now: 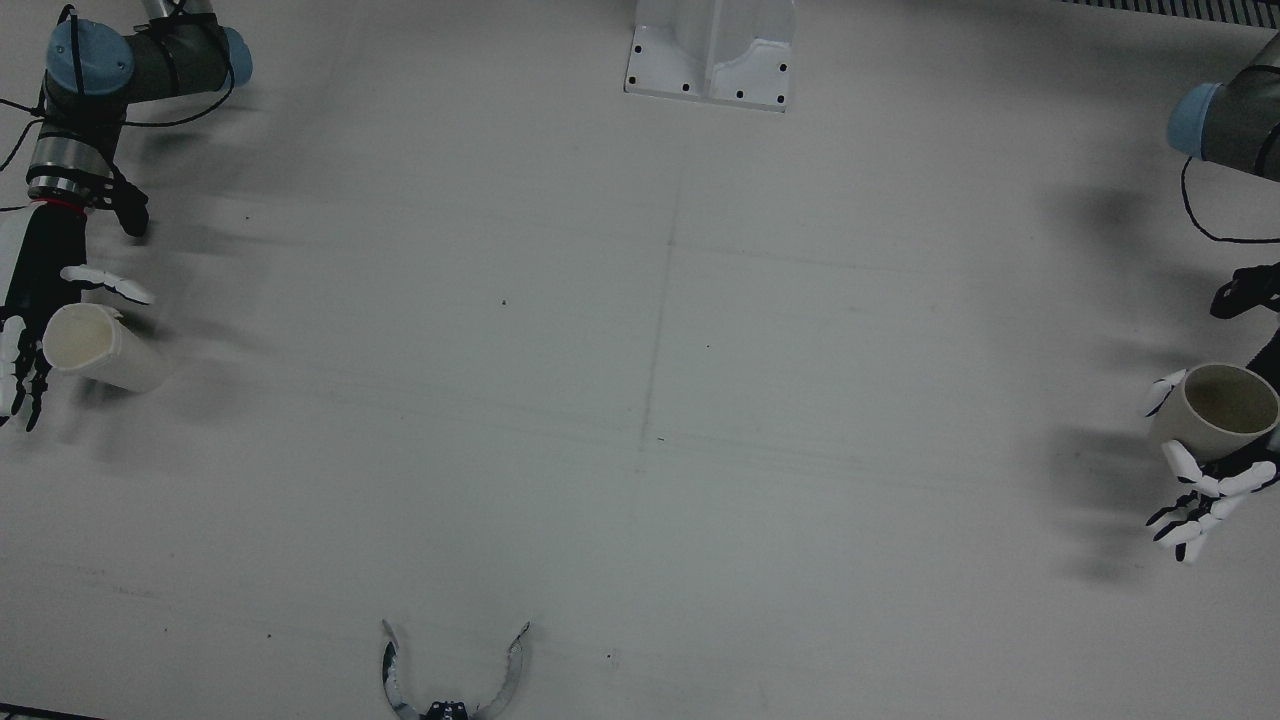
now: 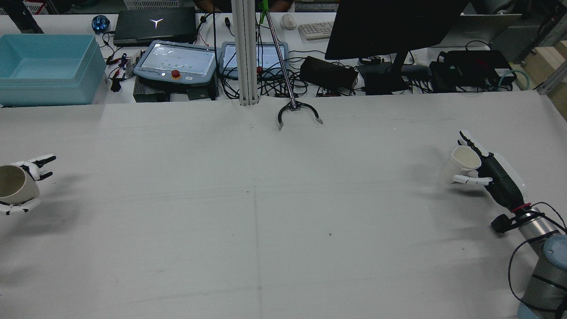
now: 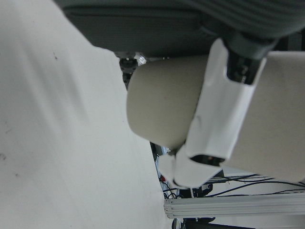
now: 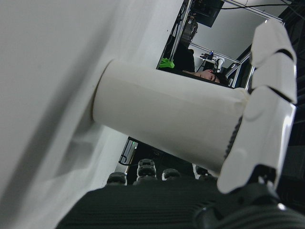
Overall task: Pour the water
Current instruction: 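Close the right hand around the white cup and lift it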
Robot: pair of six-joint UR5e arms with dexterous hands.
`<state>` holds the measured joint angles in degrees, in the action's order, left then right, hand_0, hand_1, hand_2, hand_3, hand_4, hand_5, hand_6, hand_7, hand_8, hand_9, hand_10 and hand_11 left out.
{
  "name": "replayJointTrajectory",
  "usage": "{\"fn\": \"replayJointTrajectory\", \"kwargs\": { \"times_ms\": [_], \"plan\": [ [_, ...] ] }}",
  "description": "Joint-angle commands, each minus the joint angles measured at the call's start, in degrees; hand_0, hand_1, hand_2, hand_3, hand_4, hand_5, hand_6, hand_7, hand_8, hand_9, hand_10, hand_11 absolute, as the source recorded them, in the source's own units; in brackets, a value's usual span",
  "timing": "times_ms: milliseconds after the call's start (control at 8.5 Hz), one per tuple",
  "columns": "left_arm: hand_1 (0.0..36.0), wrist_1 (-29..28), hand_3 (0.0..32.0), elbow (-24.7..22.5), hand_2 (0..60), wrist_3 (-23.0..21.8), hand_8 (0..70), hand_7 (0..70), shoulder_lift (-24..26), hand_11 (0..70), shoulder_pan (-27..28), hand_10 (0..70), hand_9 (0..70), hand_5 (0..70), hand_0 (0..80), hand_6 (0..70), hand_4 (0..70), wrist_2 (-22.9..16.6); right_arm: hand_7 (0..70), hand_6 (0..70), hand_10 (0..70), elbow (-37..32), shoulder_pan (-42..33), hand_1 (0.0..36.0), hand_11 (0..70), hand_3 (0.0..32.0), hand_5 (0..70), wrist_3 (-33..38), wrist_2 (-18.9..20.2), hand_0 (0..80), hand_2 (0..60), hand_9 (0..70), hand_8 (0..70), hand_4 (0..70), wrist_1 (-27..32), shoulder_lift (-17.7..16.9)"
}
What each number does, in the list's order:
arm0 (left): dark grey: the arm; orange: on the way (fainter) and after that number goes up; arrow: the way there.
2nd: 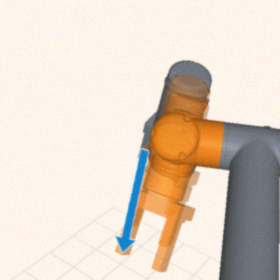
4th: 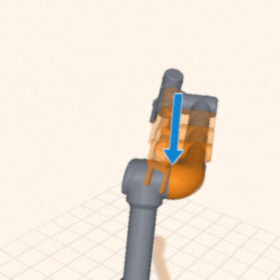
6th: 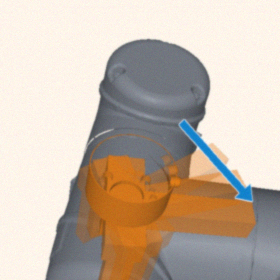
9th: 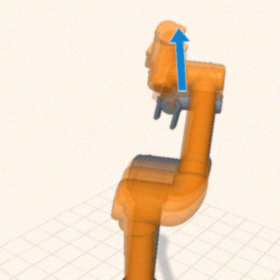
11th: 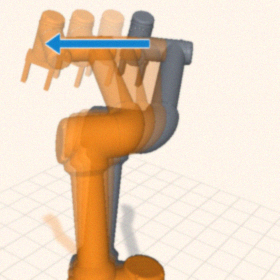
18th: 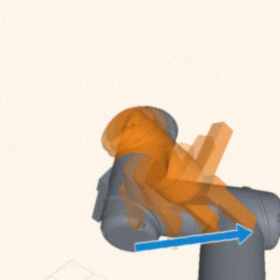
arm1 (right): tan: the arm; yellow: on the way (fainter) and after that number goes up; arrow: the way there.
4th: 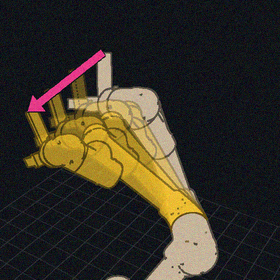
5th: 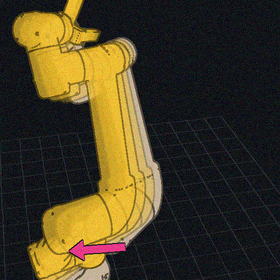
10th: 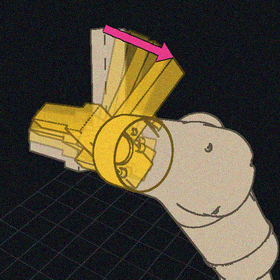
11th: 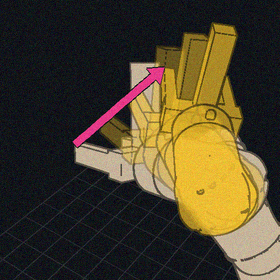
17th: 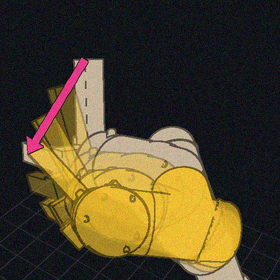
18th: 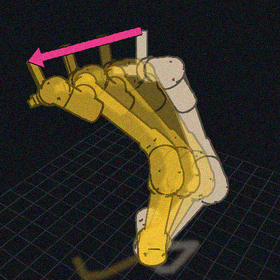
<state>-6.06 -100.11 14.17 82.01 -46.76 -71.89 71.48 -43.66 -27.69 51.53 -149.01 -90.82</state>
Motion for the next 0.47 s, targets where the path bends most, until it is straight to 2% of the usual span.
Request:
{"fn": "replayJointTrajectory", "kwargs": {
  "times_ms": [0, 353],
  "plan": [
    [36.0, -0.1, 0.0, 0.0, 60.0, 0.0, 7.7, 13.2, -0.2, 16.9, -0.1, 9.6, 3.1, 70.0, 80.0, 14.9, 70.0, 0.1, 0.0, 0.0, 0.0, 0.1, 2.3, 19.3, 0.0, 7.8, 6.6, 0.3, -1.3, 49.5, 13.7, 4.3, 6.5, 0.0, -0.1, 1.6],
    [36.0, -0.1, 0.0, 0.1, 60.0, 0.1, 7.7, 12.7, -0.2, 17.0, 0.0, 9.6, 3.0, 70.0, 80.0, 14.6, 70.0, 0.1, 0.0, 0.6, 0.0, -0.2, 2.3, 20.0, 0.0, 7.8, 6.8, 0.6, -1.3, 49.9, 14.9, 4.2, 6.5, 0.0, -0.1, 1.3]
  ]
}}
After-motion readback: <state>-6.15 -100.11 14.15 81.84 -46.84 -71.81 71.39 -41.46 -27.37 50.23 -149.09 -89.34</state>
